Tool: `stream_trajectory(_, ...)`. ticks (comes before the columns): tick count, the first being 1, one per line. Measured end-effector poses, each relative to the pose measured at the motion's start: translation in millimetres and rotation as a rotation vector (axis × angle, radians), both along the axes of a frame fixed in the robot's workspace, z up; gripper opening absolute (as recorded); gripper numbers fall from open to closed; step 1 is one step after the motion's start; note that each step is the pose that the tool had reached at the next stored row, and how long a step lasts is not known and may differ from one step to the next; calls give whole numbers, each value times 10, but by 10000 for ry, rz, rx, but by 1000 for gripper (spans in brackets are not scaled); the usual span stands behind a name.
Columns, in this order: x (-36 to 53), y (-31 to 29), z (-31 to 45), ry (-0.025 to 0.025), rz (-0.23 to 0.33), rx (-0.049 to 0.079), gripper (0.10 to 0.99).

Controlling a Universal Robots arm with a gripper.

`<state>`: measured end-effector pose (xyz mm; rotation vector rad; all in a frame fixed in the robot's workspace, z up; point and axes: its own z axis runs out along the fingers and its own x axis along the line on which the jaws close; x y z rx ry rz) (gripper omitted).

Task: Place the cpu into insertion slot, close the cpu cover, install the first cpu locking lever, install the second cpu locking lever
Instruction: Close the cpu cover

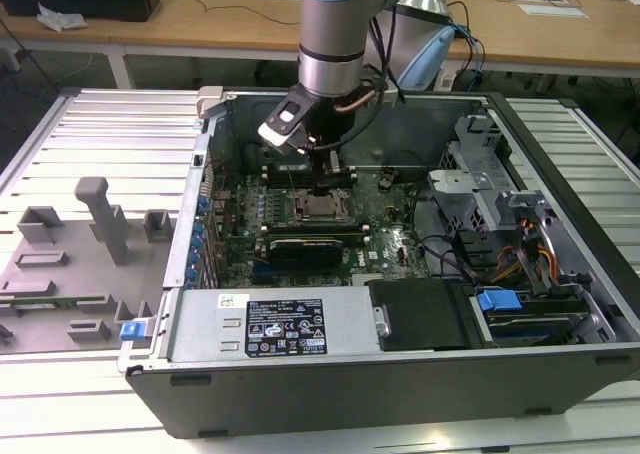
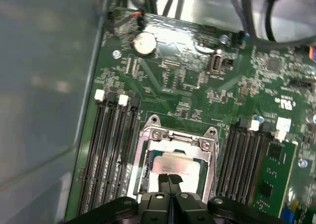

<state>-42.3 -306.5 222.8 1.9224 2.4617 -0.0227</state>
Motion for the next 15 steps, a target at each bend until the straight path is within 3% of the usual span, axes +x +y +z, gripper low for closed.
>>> stream_trajectory(7,0,0,-3,-1,1624,-104,106)
stream_trajectory(15,0,0,-4,6,3103,-216,106)
